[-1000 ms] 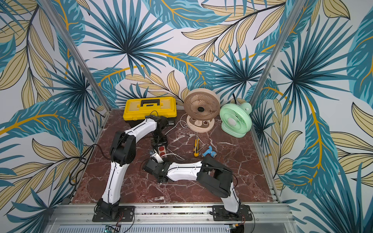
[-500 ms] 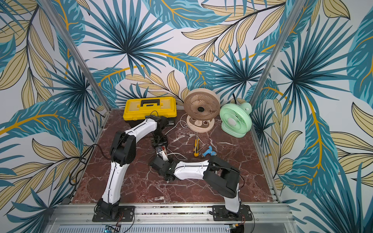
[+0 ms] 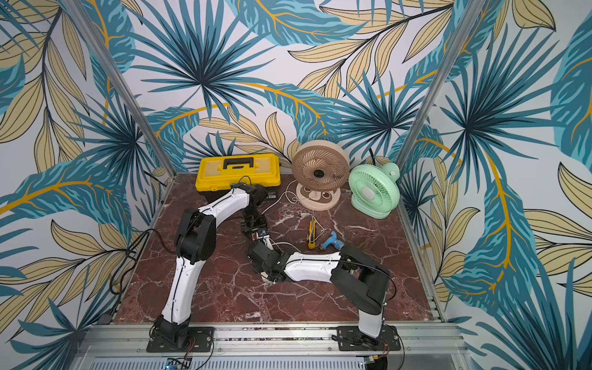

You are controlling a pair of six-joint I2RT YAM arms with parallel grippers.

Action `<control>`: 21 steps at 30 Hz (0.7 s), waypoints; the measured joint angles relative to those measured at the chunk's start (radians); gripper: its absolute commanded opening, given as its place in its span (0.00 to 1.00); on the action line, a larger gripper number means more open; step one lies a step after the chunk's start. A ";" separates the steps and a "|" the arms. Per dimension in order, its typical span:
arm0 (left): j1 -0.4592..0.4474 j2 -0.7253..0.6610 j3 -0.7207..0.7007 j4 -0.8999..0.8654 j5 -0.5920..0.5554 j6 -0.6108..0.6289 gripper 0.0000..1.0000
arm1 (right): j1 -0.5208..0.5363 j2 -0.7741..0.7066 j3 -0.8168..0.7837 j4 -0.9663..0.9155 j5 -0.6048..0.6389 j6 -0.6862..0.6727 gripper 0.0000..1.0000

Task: Unplug the desk fan from the power strip
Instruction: Remove the plug from the socket.

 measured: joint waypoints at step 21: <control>0.000 -0.001 0.000 -0.008 -0.006 0.056 0.00 | 0.135 0.183 0.293 -0.323 0.305 -0.180 0.00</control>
